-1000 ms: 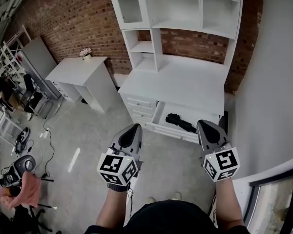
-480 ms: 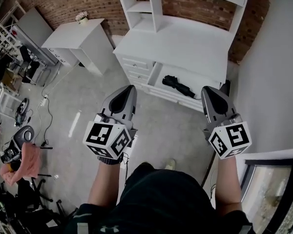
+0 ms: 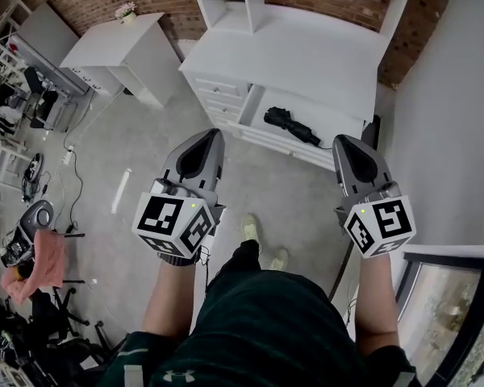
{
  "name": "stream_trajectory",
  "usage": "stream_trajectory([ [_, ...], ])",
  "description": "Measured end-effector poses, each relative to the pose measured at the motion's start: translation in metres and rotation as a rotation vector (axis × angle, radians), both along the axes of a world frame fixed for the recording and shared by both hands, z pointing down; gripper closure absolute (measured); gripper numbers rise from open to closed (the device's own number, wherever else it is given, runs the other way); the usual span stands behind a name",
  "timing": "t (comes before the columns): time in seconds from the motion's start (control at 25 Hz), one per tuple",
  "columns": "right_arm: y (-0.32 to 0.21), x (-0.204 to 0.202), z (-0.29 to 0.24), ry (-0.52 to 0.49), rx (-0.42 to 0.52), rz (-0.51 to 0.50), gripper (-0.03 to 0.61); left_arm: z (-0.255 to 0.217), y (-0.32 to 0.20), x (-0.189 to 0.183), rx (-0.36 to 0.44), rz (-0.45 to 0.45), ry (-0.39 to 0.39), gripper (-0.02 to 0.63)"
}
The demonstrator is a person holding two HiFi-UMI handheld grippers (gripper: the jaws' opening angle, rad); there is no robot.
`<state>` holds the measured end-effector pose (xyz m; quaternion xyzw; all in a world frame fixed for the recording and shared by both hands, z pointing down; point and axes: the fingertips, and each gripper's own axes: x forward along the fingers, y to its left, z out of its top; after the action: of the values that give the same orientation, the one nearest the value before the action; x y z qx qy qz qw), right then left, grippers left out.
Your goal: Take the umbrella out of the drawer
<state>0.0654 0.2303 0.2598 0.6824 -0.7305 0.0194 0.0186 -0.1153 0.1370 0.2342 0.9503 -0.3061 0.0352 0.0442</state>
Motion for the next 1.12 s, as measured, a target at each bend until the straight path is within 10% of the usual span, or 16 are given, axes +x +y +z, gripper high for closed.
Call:
stream_trajectory([
  [1.12, -0.204, 0.021, 0.055, 0.041, -0.168, 0.086, 0.574, 0.057, -0.227, 0.050, -0.070, 0.129, 0.020, 0.607],
])
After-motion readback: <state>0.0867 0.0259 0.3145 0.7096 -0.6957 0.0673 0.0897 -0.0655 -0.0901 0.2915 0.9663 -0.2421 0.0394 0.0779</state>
